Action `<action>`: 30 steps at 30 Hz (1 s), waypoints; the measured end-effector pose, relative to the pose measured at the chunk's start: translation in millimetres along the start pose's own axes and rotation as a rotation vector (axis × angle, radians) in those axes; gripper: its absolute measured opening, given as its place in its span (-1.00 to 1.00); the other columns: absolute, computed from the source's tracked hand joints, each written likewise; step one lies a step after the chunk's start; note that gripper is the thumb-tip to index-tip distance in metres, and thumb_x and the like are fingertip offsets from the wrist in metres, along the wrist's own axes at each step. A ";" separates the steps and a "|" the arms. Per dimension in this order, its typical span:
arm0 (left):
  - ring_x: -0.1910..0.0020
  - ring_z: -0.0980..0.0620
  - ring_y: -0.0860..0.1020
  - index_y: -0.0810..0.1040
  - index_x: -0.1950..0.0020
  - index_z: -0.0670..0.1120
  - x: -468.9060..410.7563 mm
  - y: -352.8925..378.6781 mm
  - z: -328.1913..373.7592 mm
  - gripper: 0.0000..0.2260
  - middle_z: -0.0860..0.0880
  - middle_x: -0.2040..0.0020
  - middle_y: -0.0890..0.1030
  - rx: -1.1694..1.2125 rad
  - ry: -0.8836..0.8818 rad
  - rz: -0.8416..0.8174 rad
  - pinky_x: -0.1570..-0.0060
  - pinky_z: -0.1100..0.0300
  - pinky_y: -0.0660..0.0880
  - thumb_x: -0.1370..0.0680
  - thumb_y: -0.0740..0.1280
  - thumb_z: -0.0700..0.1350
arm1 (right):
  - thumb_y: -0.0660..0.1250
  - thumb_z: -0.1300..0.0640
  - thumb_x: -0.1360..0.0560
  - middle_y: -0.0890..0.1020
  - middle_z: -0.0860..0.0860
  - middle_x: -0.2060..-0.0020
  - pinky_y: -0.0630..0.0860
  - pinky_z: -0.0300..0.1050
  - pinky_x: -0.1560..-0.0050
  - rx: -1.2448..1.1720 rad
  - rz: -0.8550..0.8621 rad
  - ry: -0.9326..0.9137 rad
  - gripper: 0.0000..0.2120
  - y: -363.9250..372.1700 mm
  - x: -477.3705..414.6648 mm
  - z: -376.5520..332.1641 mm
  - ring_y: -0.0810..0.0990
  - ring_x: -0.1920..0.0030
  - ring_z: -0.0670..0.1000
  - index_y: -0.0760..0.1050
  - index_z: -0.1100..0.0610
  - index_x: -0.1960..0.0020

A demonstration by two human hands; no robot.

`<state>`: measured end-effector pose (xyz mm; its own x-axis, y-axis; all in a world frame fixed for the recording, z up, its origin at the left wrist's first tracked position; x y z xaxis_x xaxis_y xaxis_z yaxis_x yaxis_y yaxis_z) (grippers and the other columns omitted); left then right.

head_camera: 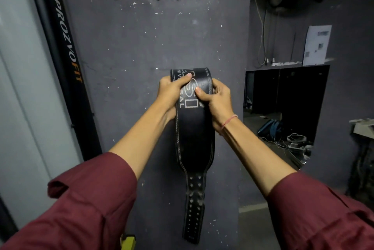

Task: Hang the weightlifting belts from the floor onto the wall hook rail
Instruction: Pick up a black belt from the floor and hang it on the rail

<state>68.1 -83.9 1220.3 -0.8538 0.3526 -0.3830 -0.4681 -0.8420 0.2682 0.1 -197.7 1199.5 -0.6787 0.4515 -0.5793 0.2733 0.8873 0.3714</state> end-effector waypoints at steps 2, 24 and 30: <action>0.33 -0.07 0.67 0.57 -0.05 -0.31 -0.4 0.0 -4.1 -0.84 -0.21 0.20 0.65 0.049 0.001 -0.017 0.30 0.09 0.63 -0.50 0.41 -0.29 | 0.44 0.43 -0.43 0.69 0.16 0.07 0.62 -0.12 0.11 0.015 -0.038 -0.028 -0.71 -4.7 11.3 1.5 0.69 0.11 0.03 0.53 0.39 -0.14; 0.10 -0.08 0.69 0.53 -0.18 -0.19 13.1 -14.4 -27.1 -0.80 -0.16 0.01 0.69 0.067 0.146 -0.065 0.08 0.01 0.64 -0.56 0.32 -0.31 | 0.28 0.36 -0.57 0.65 0.11 -0.01 0.66 -0.12 0.02 0.018 -0.082 0.106 -0.72 4.4 17.4 20.5 0.67 0.08 0.00 0.39 0.27 -0.26; 0.11 -0.12 0.66 0.41 -0.25 -0.21 17.6 -18.7 -58.2 -0.73 -0.21 -0.03 0.64 0.095 0.012 0.053 0.06 -0.05 0.64 -0.66 0.21 -0.05 | 0.37 0.41 -0.47 0.68 0.16 0.13 0.64 -0.06 0.19 0.107 -0.013 0.167 -0.71 -7.5 0.6 18.6 0.70 0.22 0.07 0.48 0.38 -0.18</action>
<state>75.1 -85.7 1157.1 -0.8754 0.3037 -0.3762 -0.4425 -0.8167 0.3704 10.3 -202.3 1182.8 -0.7836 0.4262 -0.4520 0.3287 0.9018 0.2804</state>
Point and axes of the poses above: each hand's wrist, its own x-axis away from the middle knuckle, its own y-axis out of the palm, z = x × y, the point moved 8 cm from there along -x, towards the middle knuckle
